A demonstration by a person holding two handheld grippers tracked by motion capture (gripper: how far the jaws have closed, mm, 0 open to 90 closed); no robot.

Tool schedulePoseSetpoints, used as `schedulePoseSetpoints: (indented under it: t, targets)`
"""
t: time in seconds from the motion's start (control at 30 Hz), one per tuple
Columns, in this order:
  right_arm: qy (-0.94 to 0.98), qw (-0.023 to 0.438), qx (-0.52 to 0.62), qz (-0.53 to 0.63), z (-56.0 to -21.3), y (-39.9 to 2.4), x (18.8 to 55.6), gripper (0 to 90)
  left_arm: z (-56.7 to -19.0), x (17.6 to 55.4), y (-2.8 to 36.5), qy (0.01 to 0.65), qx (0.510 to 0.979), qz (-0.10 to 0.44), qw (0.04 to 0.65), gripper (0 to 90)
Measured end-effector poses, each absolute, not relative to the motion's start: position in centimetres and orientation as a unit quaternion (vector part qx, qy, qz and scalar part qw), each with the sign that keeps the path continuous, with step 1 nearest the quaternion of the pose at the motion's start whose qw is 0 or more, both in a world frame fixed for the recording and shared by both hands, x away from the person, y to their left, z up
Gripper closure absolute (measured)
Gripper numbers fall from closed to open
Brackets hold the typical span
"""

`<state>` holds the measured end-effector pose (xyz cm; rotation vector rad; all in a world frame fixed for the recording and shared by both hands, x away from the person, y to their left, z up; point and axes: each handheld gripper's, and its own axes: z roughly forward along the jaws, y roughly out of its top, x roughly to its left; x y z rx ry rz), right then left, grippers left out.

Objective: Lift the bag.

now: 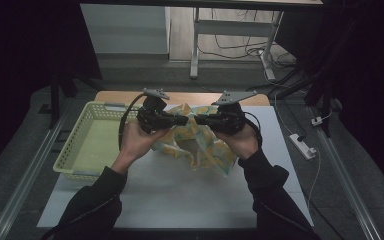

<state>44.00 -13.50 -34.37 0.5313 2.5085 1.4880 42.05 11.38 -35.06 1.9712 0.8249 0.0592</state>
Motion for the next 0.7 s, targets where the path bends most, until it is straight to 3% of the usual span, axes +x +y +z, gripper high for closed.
schedulePoseSetpoints:
  t: [0.7]
  targets:
    - [0.83, 0.112, 0.164, 0.521, -28.8, -13.3, 43.9, 90.0, -28.8, 43.2, 12.4, 0.336, 0.783, 0.067, 0.519, 89.7]
